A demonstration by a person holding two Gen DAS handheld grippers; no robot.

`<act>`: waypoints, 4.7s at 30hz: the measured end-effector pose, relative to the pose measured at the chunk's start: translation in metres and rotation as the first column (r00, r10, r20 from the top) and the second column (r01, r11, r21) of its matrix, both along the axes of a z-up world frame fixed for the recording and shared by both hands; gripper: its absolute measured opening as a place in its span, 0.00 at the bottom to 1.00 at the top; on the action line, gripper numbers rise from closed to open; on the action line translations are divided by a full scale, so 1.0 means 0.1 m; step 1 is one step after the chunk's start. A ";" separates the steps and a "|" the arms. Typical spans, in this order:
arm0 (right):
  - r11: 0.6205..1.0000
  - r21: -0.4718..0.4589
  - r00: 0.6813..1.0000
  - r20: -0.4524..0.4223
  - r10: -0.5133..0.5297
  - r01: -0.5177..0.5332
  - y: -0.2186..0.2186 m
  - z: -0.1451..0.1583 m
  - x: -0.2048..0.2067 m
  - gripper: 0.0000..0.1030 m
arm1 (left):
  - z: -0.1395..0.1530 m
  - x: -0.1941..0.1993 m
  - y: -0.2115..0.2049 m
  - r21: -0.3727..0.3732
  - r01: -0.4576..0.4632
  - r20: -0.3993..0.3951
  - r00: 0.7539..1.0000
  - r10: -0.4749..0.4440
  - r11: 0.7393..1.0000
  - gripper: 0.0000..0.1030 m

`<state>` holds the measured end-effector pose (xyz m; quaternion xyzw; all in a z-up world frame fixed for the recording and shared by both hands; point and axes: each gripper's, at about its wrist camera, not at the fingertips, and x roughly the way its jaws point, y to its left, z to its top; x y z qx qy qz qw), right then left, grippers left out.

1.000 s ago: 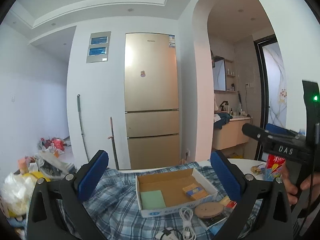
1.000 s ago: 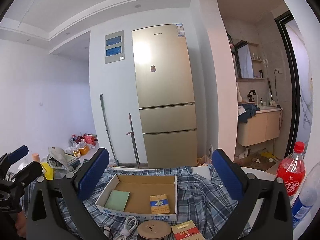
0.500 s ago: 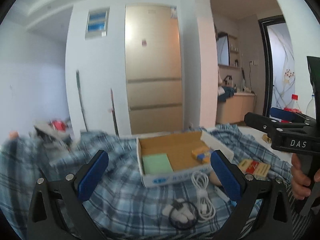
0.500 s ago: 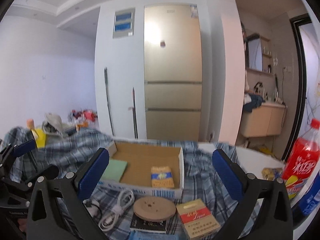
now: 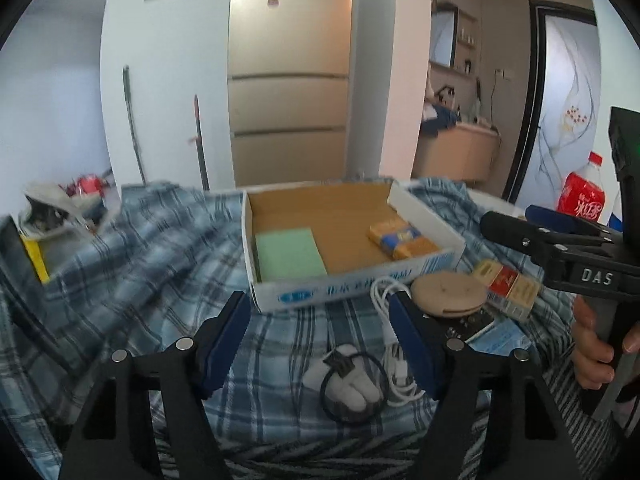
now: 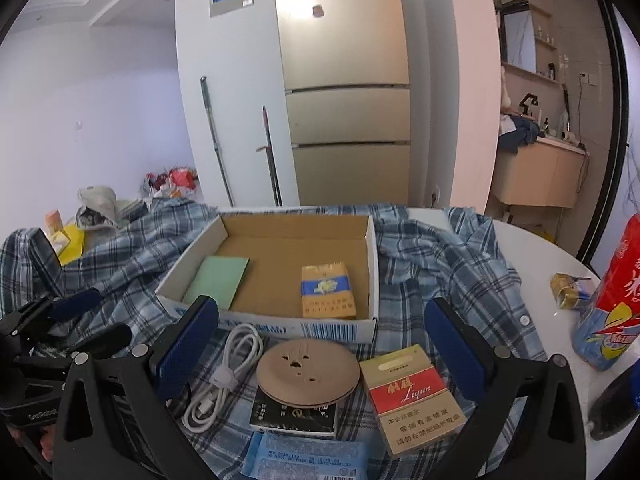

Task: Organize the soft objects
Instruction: 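Lower the left tool onto the white earbuds with black cord and close, then close the right tool on the round wooden coaster, then hold the earbuds in the left tool and the coaster in the right tool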

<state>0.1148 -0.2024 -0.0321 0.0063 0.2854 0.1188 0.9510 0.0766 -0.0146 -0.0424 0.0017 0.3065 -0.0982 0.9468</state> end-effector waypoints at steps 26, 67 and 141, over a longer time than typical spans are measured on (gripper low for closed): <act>0.998 -0.025 0.984 -0.169 0.055 -0.060 0.14 -0.29 0.22 0.98 | -0.45 0.29 -0.27 0.085 0.119 -0.308 0.947 -0.087 0.989 0.52; 0.987 -0.052 0.943 -0.307 0.127 -0.150 0.25 -0.52 0.32 0.69 | -0.10 0.00 -0.08 0.001 0.064 -0.060 0.996 -0.064 0.998 0.32; 0.983 -0.089 0.932 -0.344 0.118 -0.158 0.31 -0.60 0.34 0.76 | -0.10 -0.03 -0.08 0.014 0.050 -0.054 0.997 -0.049 0.999 0.32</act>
